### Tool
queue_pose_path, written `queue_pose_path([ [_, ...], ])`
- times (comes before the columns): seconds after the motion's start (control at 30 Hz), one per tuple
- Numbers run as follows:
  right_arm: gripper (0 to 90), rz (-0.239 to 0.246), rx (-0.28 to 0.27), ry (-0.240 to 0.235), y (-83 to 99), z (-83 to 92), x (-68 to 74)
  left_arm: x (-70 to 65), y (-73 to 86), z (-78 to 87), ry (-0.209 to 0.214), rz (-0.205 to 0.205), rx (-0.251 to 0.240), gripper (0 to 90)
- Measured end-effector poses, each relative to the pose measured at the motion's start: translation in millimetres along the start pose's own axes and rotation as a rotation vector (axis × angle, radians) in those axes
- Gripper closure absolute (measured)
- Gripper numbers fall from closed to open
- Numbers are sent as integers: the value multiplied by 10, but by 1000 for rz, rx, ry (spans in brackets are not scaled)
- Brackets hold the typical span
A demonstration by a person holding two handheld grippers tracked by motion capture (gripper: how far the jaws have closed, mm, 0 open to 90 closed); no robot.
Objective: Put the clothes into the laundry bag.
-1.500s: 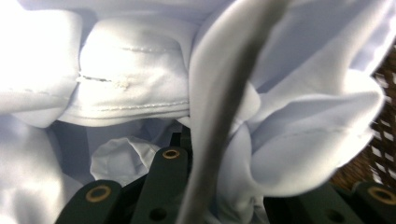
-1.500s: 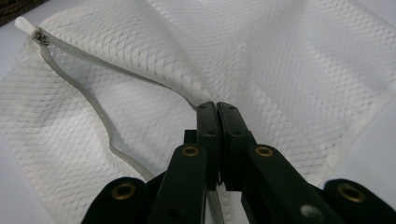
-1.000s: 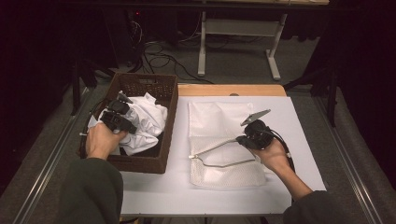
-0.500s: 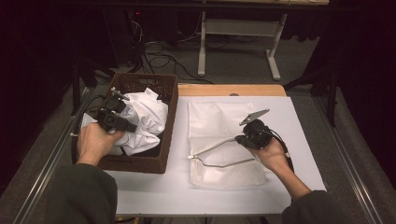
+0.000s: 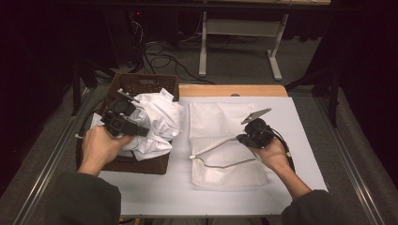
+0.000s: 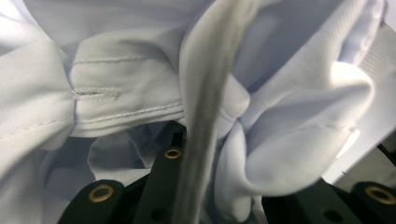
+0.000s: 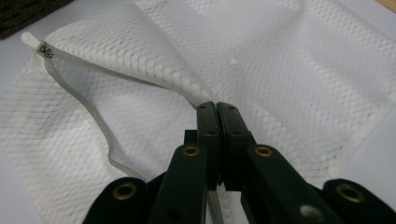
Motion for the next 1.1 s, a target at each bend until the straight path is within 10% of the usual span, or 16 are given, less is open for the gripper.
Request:
queue_pose_path([
  [1.1,898,-53,-40,53,-77,84,-214,-1537,-156,-494,276,-290,97,764],
])
Point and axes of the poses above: each handheld gripper's, and its own axes: z roughly backward along the jaws, y roughly out of its underside, x roughly to its left, the point moved 2 cm from there along -z, roughly forward along the jaws, and after that the axes turned 7 degrees about -y, right-handed, at the moved point
